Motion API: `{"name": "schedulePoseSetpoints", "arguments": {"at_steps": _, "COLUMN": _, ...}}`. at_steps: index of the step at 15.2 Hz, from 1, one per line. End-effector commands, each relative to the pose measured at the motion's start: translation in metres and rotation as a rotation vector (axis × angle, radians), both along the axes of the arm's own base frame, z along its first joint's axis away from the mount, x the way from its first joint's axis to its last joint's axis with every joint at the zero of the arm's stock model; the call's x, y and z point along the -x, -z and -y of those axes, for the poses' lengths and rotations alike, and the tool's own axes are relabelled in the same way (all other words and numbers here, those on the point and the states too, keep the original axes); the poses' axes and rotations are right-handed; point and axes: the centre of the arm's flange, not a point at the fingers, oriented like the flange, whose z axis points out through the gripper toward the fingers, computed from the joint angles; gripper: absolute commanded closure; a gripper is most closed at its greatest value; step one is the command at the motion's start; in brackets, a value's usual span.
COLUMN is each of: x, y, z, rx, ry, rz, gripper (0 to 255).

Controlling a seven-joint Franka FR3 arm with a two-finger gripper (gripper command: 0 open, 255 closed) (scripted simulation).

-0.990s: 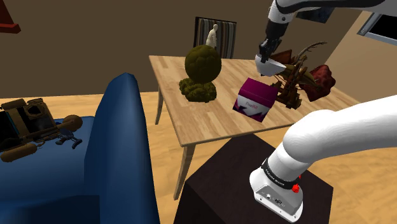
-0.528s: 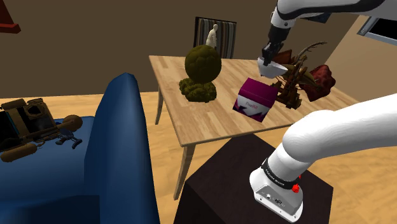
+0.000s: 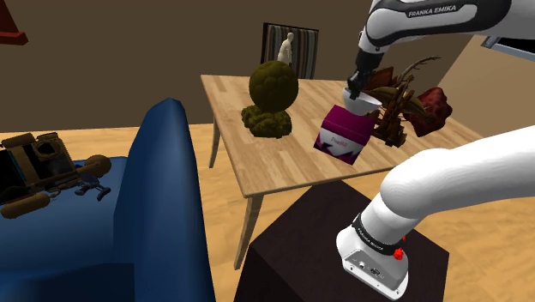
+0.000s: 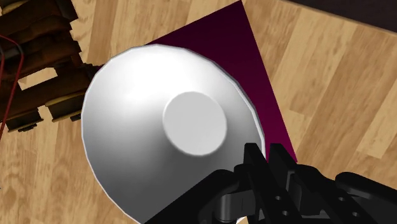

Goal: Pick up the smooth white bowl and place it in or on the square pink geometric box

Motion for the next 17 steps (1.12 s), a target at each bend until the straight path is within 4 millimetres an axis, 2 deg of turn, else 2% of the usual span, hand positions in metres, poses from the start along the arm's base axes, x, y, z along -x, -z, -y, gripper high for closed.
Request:
{"name": "schedulePoseSetpoints", "arguments": {"at_steps": 1, "x": -0.001, "y": 0.01, "z": 0.001, "rx": 0.0, "ry": 0.0, "rz": 0.001, "gripper": 255}}
{"name": "schedulePoseSetpoints", "arguments": {"at_steps": 8, "x": -0.001, "y": 0.05, "z": 0.001, "rx": 0.0, "ry": 0.0, "rz": 0.001, "gripper": 255}}
{"name": "schedulePoseSetpoints", "arguments": {"at_steps": 16, "x": -0.001, "y": 0.05, "z": 0.001, "rx": 0.0, "ry": 0.0, "rz": 0.001, "gripper": 255}}
{"name": "schedulePoseSetpoints", "arguments": {"at_steps": 17, "x": -0.001, "y": 0.05, "z": 0.001, "rx": 0.0, "ry": 0.0, "rz": 0.001, "gripper": 0}}
